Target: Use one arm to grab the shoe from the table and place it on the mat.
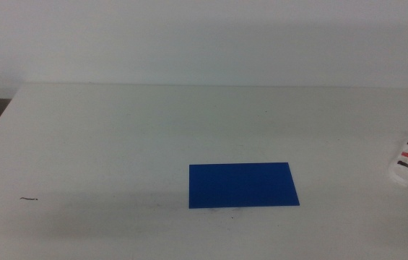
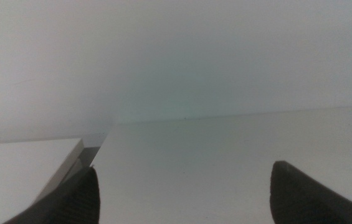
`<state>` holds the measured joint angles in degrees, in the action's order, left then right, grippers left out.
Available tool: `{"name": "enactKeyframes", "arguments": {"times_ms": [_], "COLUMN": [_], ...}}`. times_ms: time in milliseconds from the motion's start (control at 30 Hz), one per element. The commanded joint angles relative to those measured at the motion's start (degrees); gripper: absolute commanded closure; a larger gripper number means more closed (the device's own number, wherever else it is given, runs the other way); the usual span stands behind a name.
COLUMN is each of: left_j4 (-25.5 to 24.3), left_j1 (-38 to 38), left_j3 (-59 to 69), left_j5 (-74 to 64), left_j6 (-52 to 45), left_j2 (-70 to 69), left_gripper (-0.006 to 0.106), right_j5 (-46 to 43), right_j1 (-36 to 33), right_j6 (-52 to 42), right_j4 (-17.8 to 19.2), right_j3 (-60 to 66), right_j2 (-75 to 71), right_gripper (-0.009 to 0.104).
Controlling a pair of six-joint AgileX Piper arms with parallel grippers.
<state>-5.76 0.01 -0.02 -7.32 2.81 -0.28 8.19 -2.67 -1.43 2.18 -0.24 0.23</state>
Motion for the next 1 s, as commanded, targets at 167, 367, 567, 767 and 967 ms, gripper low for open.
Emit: {"name": "enactKeyframes", "arguments": {"times_ms": [167, 367, 567, 767, 967], "left_j4": [0.2, 0.2, 0.2, 0.2, 0.2], "left_j1": [0.0, 0.0, 0.0, 0.0, 0.0], "left_j3": [0.0, 0.0, 0.0, 0.0, 0.0], "left_j5": [0.7, 0.7, 0.7, 0.7, 0.7], "left_j6": [0.1, 0.1, 0.1, 0.1, 0.1], "left_j2": [0.3, 0.3, 0.3, 0.3, 0.3], "left_gripper": [0.007, 0.007, 0.007, 0.007, 0.007], "right_j5": [16.7, 31.1, 43.8, 47.7, 43.4], "right_j1": [0.4, 0.4, 0.4, 0.4, 3.5], "right_j6": [-0.1, -0.1, 2.9, 14.5, 31.4], "right_j4": [-1.2, -3.1, -3.4, -3.9, 2.2], "right_j3": [-11.1, -30.7, -47.4, -55.9, -59.3], "right_j2": [7.3, 29.4, 52.0, 69.4, 81.7], "right_gripper": [0.003, 0.003, 0.003, 0.003, 0.003]}}
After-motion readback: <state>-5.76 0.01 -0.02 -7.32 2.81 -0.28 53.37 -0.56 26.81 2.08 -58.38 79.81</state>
